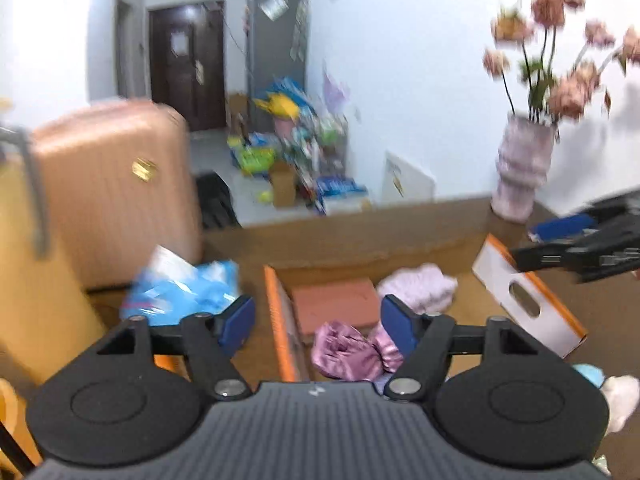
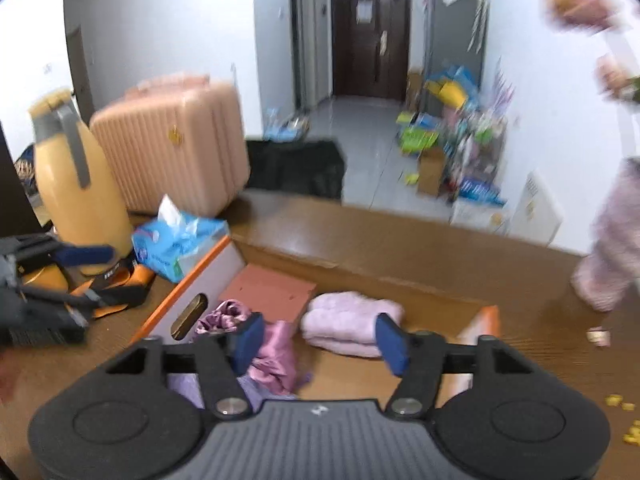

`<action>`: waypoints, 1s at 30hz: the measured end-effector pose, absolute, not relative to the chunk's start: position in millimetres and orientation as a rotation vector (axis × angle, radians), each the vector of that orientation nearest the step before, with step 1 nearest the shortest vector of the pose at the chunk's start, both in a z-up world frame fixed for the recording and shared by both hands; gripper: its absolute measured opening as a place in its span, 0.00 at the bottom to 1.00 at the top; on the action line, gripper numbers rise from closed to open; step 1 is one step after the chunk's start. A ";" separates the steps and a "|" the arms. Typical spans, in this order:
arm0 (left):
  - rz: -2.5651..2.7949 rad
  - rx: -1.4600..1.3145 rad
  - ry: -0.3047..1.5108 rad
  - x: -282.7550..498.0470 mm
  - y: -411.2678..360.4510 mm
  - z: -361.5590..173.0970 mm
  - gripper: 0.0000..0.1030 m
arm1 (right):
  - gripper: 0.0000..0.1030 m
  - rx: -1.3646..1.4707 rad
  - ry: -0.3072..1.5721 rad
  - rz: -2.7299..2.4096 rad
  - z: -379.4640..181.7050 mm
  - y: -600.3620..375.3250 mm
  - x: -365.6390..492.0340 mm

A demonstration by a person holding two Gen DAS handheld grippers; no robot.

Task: Organize soft objects
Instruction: 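Move both grippers back down to the table beside the milk carton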

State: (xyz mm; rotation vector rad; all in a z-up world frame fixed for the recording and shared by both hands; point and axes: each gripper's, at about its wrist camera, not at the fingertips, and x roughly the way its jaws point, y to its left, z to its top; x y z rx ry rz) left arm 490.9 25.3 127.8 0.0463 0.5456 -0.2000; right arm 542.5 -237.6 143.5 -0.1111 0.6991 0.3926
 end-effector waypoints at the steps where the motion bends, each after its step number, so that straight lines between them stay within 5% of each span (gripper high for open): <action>1: -0.182 0.042 0.523 479.2 30.7 134.0 0.72 | 0.66 -0.110 0.668 0.375 151.3 -252.4 526.7; 4: -0.123 0.024 0.457 448.7 41.2 148.6 0.77 | 0.74 -0.103 0.593 0.305 164.8 -288.6 486.6; 15: -0.095 0.032 0.343 350.8 22.6 160.9 0.82 | 0.74 -0.011 0.409 0.235 177.5 -326.8 382.0; 23: -0.123 0.045 0.297 236.5 8.9 86.9 0.91 | 0.81 -0.082 0.253 0.241 104.8 -310.7 256.4; 30: -0.109 -0.017 0.489 215.8 6.7 31.2 0.91 | 0.80 0.021 0.385 0.231 33.5 -317.1 202.8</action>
